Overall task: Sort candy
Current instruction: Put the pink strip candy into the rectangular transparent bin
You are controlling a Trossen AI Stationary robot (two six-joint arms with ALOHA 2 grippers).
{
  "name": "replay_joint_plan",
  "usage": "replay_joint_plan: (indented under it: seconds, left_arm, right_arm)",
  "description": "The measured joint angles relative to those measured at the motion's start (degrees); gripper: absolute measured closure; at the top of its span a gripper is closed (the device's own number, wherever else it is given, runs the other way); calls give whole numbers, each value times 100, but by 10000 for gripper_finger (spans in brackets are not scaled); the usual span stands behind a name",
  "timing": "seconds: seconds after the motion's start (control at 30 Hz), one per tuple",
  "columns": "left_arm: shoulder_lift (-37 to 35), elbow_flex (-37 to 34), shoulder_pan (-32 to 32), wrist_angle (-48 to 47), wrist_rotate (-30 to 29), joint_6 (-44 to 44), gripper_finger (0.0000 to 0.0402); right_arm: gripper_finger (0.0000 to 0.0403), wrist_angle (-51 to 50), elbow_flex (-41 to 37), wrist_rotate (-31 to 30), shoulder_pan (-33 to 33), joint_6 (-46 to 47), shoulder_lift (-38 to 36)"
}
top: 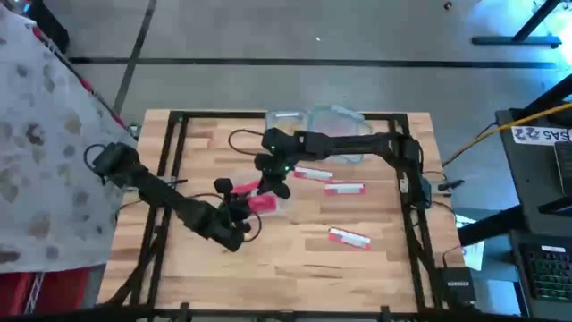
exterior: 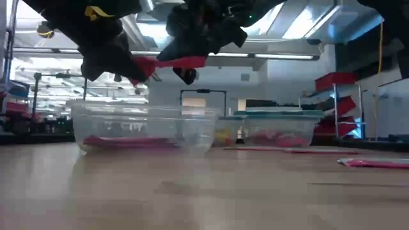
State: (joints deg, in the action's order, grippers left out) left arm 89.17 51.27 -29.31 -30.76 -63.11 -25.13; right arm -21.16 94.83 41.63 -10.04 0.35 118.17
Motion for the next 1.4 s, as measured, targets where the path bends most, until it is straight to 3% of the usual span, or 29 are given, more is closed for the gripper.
replay_joint_plan:
  seconds: [0.17,0.5,0.63,0.8,1.03,1.2,1.4]
  left_arm:
    - [0,0,-66,-4,60,-38,401]
    - [0,0,-108,-31,375,-285,401]
    - [0,0,-95,-59,563,-628,401]
    - [0,0,-8,-559,818,-1924,401]
    - [-189,-4,202,-1529,1544,-3481,401]
    - [-821,-10,202,-1535,1796,-3576,401]
    - [-1836,-249,276,-1431,1866,-3597,401]
  right_arm:
    - [365,47,0,-80,-4,-122,0]
    - [209,18,0,-170,-166,-213,-118]
    - [198,-300,0,-1455,-285,-344,-490]
    - [197,-882,4,-3209,-262,-781,-1045]
    - [197,-2168,-586,-5369,338,-1360,-1757]
    - [197,-2112,-1689,-5956,846,-745,-2386]
    - [197,-958,-2911,-6113,1517,292,-2874]
